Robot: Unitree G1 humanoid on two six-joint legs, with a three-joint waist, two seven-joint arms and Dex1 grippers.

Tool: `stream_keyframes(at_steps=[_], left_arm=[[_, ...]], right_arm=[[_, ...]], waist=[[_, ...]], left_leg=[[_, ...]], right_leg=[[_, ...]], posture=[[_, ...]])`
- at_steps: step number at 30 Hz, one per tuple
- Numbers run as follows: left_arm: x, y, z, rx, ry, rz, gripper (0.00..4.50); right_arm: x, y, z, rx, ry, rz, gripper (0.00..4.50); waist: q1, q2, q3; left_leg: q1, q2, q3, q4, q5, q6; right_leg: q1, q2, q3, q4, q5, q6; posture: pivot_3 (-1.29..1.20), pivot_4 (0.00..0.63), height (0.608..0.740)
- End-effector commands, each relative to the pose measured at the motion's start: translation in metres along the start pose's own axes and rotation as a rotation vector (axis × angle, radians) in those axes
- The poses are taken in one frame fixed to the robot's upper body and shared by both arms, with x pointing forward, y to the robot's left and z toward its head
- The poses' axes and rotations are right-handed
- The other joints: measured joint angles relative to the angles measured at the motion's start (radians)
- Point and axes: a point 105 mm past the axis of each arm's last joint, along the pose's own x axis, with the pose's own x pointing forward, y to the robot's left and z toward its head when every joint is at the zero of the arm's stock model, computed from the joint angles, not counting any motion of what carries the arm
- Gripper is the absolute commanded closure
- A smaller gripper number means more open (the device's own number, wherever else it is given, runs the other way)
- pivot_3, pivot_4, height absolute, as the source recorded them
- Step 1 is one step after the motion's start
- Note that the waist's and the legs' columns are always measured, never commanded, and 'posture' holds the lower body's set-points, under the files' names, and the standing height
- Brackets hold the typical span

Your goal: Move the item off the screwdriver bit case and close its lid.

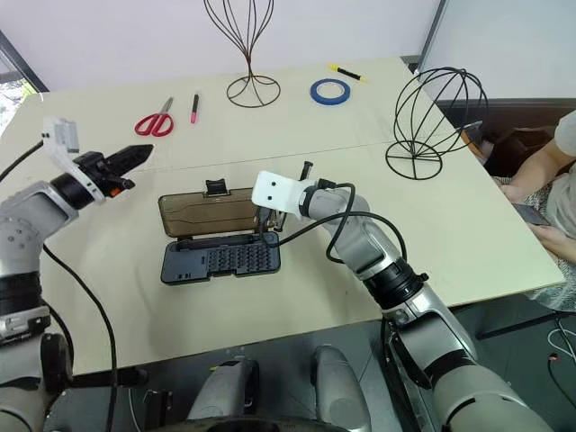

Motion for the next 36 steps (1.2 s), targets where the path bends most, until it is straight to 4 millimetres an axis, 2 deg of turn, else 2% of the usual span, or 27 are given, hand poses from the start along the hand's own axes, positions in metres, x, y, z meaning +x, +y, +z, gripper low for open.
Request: stream_keyframes(at_steps=[1, 4, 9, 14, 18, 28, 29, 30, 32, 36], left_arm=[[0.002, 0.018, 0.007, 0.020, -0.040, 0.081, 4.50], [0.006, 0.026, -0.007, 0.001, -0.005, 0.095, 4.50], [0.013, 0.034, -0.045, -0.008, 0.092, 0.094, 4.50], [0.023, 0.023, -0.075, -0.036, 0.179, 0.006, 4.50], [0.024, 0.014, -0.087, -0.059, 0.225, -0.065, 4.50], [0.021, 0.009, -0.093, -0.065, 0.253, -0.104, 4.50], [0.020, 0.009, -0.093, -0.065, 0.254, -0.104, 4.50], [0.020, 0.009, -0.093, -0.064, 0.255, -0.105, 4.50], [0.020, 0.009, -0.093, -0.062, 0.257, -0.106, 4.50], [0.018, 0.011, -0.096, -0.055, 0.265, -0.097, 4.50]], right_arm=[[-0.001, -0.001, 0.016, -0.036, -0.054, -0.005, 4.47], [-0.001, -0.002, 0.017, -0.046, -0.056, -0.011, 4.47], [-0.002, -0.003, 0.019, -0.061, -0.062, -0.016, 4.47], [-0.003, -0.005, 0.021, -0.078, -0.065, -0.022, 4.47], [-0.004, -0.005, 0.021, -0.081, -0.062, -0.022, 4.47], [-0.005, -0.003, 0.018, -0.085, -0.051, -0.008, 4.47], [-0.005, -0.003, 0.018, -0.082, -0.051, -0.007, 3.84], [-0.005, -0.003, 0.018, -0.082, -0.049, -0.006, 3.50], [-0.008, -0.005, 0.016, -0.073, -0.040, 0.003, 2.49], [-0.026, -0.018, 0.012, -0.071, -0.001, 0.028, 0.20]], waist=[[0.001, 0.000, 0.000], [0.001, 0.000, 0.000], [0.002, 0.000, 0.000], [0.002, 0.000, 0.000], [0.002, 0.000, 0.000], [0.004, 0.000, 0.000], [0.004, 0.000, 0.000], [0.003, 0.000, 0.000], [0.003, 0.000, 0.000], [0.005, 0.000, 0.000]], left_leg=[[0.000, 0.000, 0.000, 0.000, 0.000, 0.000], [0.000, 0.000, 0.000, 0.000, 0.000, 0.000], [0.000, 0.000, 0.000, 0.000, 0.000, 0.000], [0.000, 0.000, 0.000, 0.000, 0.000, 0.000], [0.000, 0.000, 0.000, 0.000, 0.000, 0.000], [-0.001, -0.001, 0.000, 0.001, 0.000, 0.000], [-0.001, -0.001, 0.000, 0.001, 0.000, 0.000], [-0.001, -0.001, 0.000, 0.001, 0.000, 0.000], [-0.001, -0.001, 0.000, 0.001, 0.000, 0.000], [-0.001, -0.001, 0.000, 0.001, 0.000, 0.000]], right_leg=[[0.000, 0.000, 0.000, 0.000, 0.000, 0.000], [0.000, 0.000, 0.000, 0.000, 0.000, 0.000], [0.000, 0.000, 0.000, 0.000, 0.000, 0.000], [0.000, 0.000, 0.000, 0.000, 0.000, 0.000], [0.000, 0.000, 0.000, 0.000, 0.000, 0.000], [0.000, -0.001, 0.000, 0.001, 0.000, 0.000], [0.000, -0.001, 0.000, 0.001, 0.000, 0.000], [0.000, -0.001, 0.000, 0.001, 0.000, 0.000], [0.000, -0.001, 0.000, 0.001, 0.000, 0.000], [0.000, -0.001, -0.001, 0.001, 0.000, 0.000]], posture=[[0.00, 0.150, 0.740], [0.00, 0.150, 0.740], [0.00, 0.150, 0.740], [0.00, 0.150, 0.740], [0.00, 0.150, 0.740], [0.00, 0.150, 0.740], [0.00, 0.150, 0.740], [0.00, 0.150, 0.740], [0.00, 0.150, 0.740], [0.00, 0.150, 0.740]])
